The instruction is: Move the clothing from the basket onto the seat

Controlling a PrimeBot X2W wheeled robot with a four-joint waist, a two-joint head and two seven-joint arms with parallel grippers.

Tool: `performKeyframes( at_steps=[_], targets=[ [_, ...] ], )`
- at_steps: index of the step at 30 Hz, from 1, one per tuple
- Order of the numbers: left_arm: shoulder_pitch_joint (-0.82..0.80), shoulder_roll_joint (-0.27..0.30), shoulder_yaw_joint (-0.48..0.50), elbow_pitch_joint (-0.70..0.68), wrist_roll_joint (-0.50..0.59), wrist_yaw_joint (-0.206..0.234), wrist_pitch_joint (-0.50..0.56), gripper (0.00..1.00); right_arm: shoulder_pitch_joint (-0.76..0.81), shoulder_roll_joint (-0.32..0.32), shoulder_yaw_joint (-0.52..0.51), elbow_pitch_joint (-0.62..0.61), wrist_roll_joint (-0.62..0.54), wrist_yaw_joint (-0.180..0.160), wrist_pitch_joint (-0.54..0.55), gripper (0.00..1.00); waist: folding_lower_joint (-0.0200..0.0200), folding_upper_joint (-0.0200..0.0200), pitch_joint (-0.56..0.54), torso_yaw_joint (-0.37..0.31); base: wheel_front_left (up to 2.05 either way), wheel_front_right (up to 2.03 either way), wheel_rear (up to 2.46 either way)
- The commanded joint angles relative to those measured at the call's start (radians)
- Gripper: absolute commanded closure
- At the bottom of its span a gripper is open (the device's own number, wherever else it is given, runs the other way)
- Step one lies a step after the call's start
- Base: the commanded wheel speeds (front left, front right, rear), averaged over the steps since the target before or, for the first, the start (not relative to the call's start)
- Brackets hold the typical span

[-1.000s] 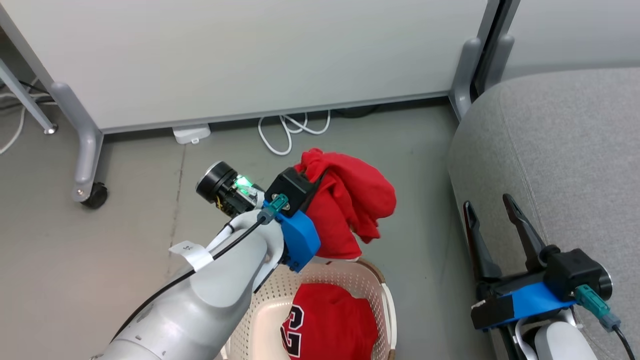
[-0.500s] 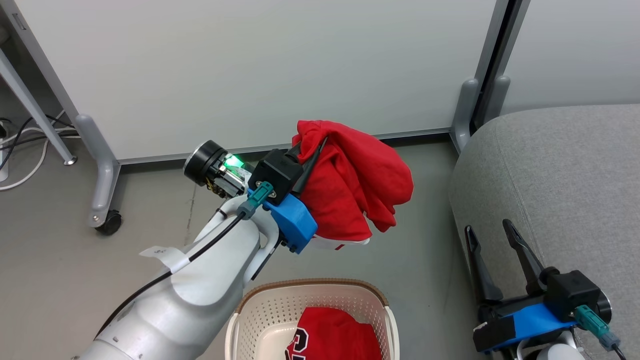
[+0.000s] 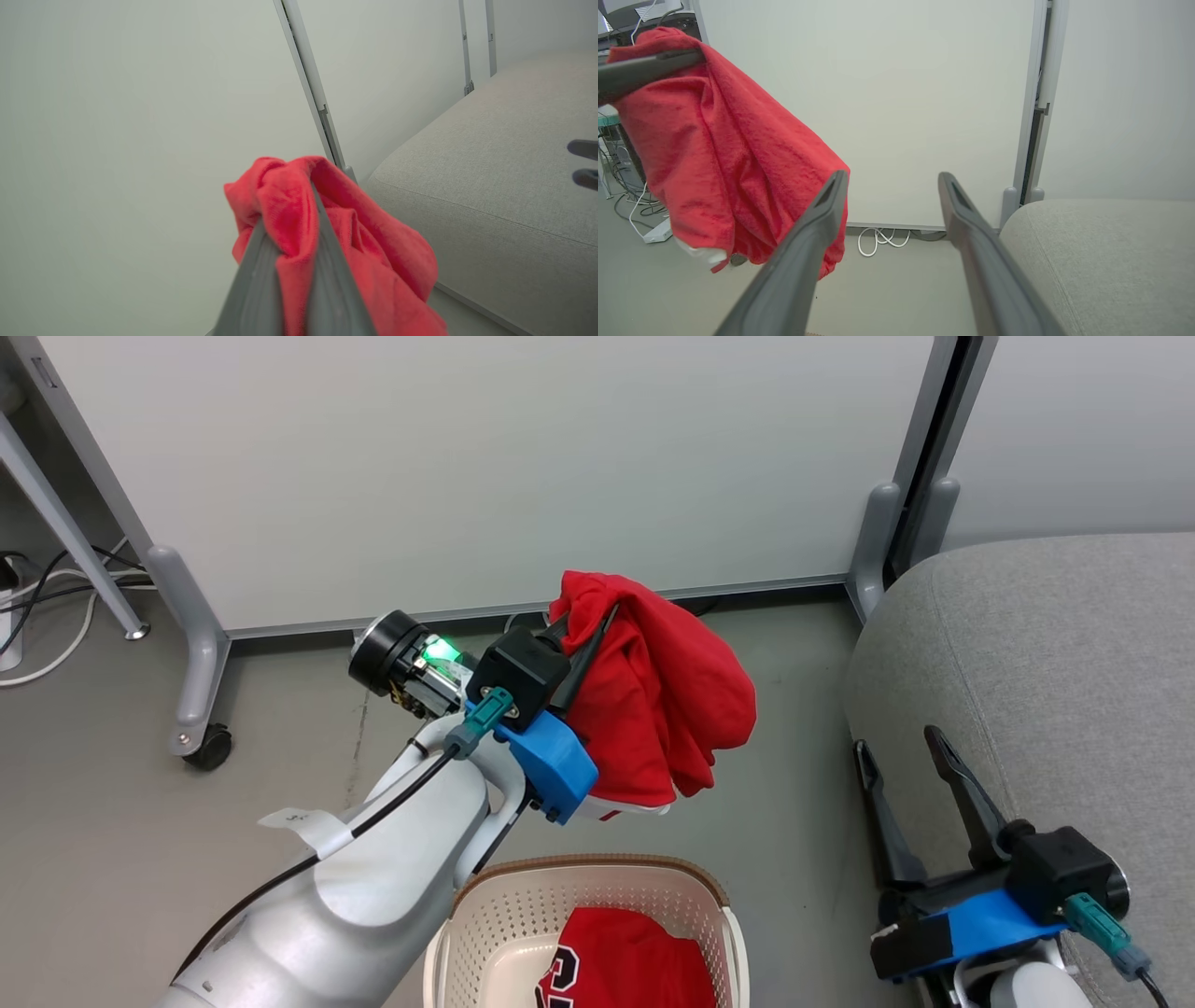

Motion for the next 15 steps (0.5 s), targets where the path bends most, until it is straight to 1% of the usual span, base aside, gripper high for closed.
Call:
performKeyframes(
  at_steps=[1,9,15],
  targets=[
    [0.003,0.005,0.002,-0.008,-0.006,0.008,0.003,1.00,-0.020,-0.003,0.014,-0.007,0.009,0.001,-0.003,0.00,0.0000,-0.0001,0.001,0.001,0.00,0.00,0.00],
    [-0.006,0.008,-0.001,-0.027,-0.013,0.014,0.011,1.00,-0.099,-0.009,0.157,0.000,0.003,0.001,-0.003,0.00,0.0000,-0.0001,0.014,0.004,0.00,0.00,0.00],
    [-0.027,0.000,-0.007,-0.037,-0.014,0.014,0.013,1.00,-0.194,-0.023,0.259,0.039,0.011,0.001,-0.003,0.00,0.0000,-0.0001,0.036,0.014,0.00,0.00,0.00]
  ],
)
